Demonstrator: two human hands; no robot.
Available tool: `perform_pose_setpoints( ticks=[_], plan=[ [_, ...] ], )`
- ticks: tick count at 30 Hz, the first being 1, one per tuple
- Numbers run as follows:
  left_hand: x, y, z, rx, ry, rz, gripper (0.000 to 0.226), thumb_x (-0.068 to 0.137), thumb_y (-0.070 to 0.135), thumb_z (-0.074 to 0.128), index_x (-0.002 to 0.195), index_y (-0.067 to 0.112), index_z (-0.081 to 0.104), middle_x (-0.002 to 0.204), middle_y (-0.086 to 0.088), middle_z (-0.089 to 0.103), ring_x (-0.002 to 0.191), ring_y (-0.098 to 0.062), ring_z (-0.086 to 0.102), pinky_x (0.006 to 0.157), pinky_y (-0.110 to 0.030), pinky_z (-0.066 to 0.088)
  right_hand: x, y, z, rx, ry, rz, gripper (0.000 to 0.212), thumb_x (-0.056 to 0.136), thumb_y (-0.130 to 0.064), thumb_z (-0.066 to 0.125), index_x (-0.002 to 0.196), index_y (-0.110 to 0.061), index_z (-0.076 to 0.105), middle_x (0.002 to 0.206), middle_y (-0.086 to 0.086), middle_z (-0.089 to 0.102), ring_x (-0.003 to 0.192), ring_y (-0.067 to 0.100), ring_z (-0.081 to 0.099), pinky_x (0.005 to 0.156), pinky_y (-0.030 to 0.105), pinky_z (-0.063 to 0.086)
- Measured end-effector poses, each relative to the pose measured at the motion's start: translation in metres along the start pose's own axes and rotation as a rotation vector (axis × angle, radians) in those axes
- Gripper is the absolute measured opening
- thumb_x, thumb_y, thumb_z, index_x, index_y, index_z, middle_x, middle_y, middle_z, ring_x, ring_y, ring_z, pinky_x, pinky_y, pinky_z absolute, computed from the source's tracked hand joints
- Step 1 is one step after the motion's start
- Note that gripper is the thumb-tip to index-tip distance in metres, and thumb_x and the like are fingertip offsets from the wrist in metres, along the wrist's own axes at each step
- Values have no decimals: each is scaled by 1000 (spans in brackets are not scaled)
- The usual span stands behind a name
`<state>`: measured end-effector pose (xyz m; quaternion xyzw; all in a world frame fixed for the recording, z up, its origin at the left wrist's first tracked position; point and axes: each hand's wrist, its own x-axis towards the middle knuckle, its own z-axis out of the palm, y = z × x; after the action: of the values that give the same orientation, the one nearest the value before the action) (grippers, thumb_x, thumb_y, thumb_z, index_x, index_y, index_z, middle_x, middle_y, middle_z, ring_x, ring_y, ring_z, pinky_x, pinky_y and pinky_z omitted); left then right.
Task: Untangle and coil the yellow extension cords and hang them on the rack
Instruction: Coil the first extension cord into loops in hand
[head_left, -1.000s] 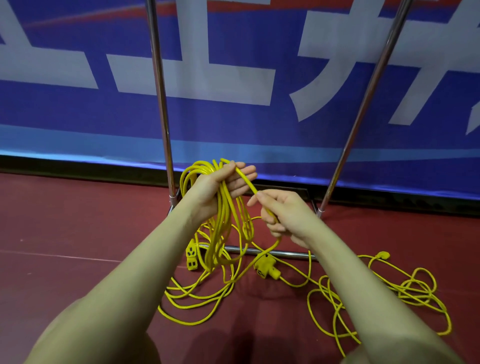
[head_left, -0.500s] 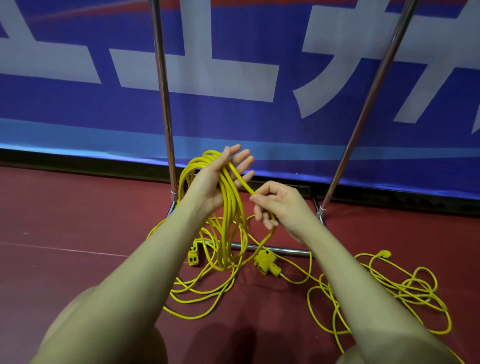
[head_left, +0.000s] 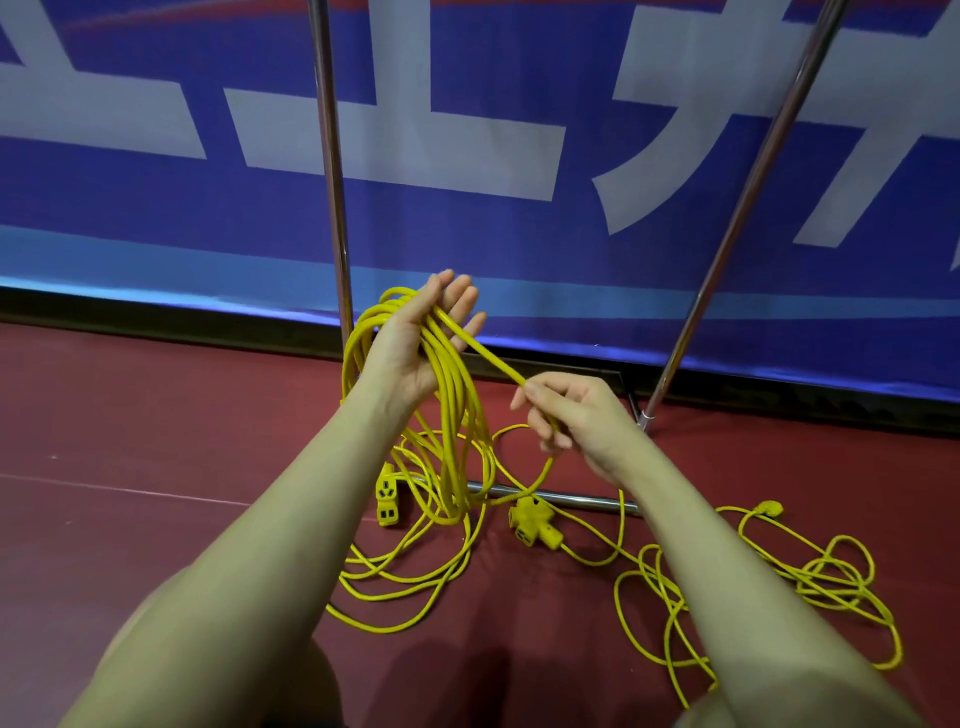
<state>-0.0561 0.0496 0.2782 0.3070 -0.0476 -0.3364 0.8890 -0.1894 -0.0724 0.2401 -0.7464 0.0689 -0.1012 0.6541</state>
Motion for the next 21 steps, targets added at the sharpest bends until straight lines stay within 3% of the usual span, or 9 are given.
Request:
perform_pose_setpoints(
  ticks=[4, 7, 9, 12, 16, 18, 21],
  plan=[
    [-5, 0, 4, 90, -41, -35, 18, 98, 21, 46, 93, 12, 61, 72, 2, 72, 66, -9, 70, 63, -30, 58, 1, -12, 13, -11, -88, 7, 26, 98, -14, 45, 80, -10, 64, 46, -1, 47, 32, 3, 28, 42, 21, 24],
    [-6, 3, 5, 81, -48, -47, 18, 98, 19, 45, 91, 12, 60, 59, 5, 66, 53, -5, 65, 59, -26, 58, 2, -12, 14, 44, -130, 22, 24, 96, -14, 47, 81, -9, 64, 46, 0, 50, 31, 6, 32, 40, 20, 23],
    [-5, 4, 5, 53, -52, -40, 17, 99, 17, 44, 91, 12, 58, 49, 8, 55, 39, -1, 52, 49, -19, 53, 3, -9, 9, 88, -128, 40, 22, 92, -18, 50, 80, -7, 64, 47, 2, 51, 32, 9, 37, 36, 16, 25],
    [-2, 5, 4, 11, -83, -37, 20, 101, 19, 39, 89, 12, 54, 41, 9, 36, 30, -1, 31, 36, -12, 36, 3, 2, -2, 118, -120, 110, 29, 86, -28, 59, 69, -5, 64, 45, 5, 50, 40, 16, 44, 43, 20, 36],
    [4, 14, 1, -26, -74, -16, 25, 102, 22, 35, 87, 13, 53, 37, 8, 30, 28, -2, 28, 33, -11, 29, 2, 21, -17, 96, -87, 206, 29, 80, -32, 57, 67, -7, 59, 51, 6, 52, 52, 21, 48, 55, 28, 41],
    [4, 15, -1, 8, -68, -12, 24, 102, 22, 36, 88, 13, 53, 38, 9, 32, 29, -1, 30, 35, -12, 32, 0, 27, -22, 86, -50, 227, 23, 82, -26, 62, 69, -8, 58, 55, 4, 54, 53, 18, 48, 55, 25, 41],
    [2, 11, -2, 91, -77, -28, 22, 101, 20, 38, 89, 12, 54, 40, 9, 34, 33, -2, 35, 41, -14, 41, 3, 32, -23, 75, 111, 259, 28, 93, -24, 54, 69, -10, 55, 51, 0, 52, 49, 16, 44, 49, 21, 38]
  ],
)
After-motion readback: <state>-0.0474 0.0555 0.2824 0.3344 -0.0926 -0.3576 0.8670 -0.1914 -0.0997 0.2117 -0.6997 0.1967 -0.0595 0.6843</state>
